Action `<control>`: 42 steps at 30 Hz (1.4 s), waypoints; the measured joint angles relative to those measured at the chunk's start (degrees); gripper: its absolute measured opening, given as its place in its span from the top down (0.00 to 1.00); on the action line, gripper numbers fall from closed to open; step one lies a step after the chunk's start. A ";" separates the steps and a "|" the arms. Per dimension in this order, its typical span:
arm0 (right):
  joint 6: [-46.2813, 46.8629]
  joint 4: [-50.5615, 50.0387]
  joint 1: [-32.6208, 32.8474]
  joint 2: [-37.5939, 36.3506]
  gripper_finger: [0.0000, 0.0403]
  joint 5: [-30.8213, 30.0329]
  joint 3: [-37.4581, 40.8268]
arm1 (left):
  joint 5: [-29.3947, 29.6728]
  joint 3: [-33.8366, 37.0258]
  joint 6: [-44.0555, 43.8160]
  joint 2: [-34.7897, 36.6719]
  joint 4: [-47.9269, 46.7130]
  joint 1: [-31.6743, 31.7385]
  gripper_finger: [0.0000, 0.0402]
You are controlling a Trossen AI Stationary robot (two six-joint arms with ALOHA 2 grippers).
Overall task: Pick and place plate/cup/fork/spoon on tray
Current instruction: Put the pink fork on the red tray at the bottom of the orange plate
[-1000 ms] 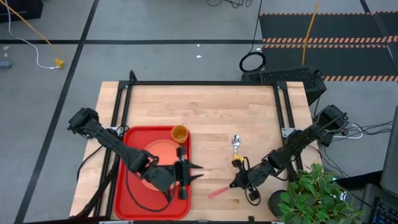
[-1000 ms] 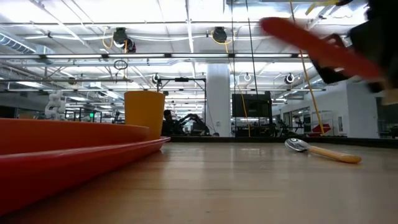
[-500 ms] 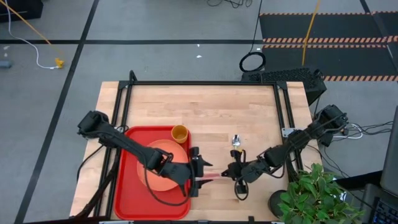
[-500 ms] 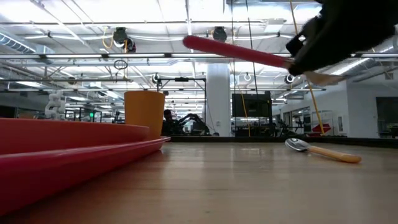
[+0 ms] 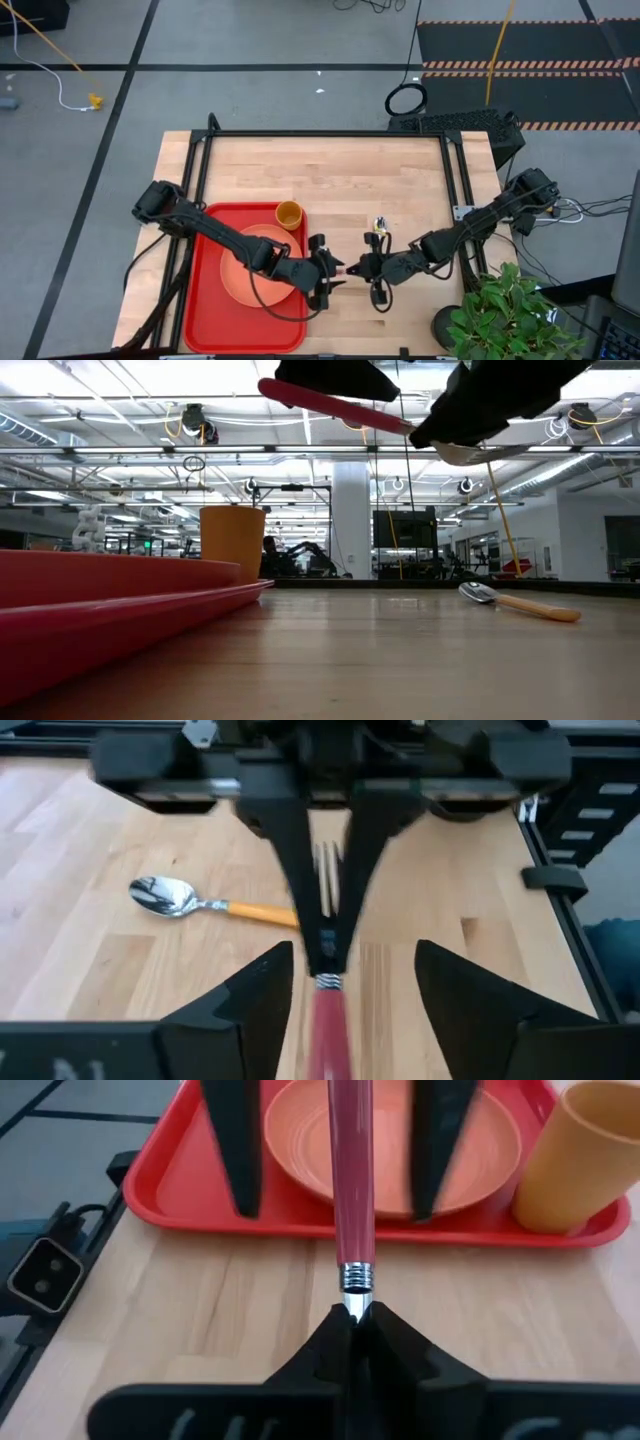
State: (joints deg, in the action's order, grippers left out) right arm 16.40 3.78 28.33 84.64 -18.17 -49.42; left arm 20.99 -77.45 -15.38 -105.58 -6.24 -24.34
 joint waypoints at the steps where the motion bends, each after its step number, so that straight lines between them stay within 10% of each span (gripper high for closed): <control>1: -0.60 0.33 -0.23 0.00 0.98 0.00 -0.01 | 0.00 0.00 -0.01 0.00 -0.46 0.00 0.49; 33: -7.09 4.12 -1.79 0.00 0.97 0.52 -0.03 | 4.58 0.00 -2.73 -0.94 -7.53 -0.48 0.86; 42: -7.58 4.99 -0.66 -3.51 0.73 3.58 -0.03 | -0.47 0.04 -2.78 -0.97 -8.26 -1.54 0.86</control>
State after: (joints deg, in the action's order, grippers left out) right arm 8.82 8.77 27.68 81.13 -14.59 -49.45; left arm 20.52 -77.41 -18.16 -106.55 -14.50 -25.88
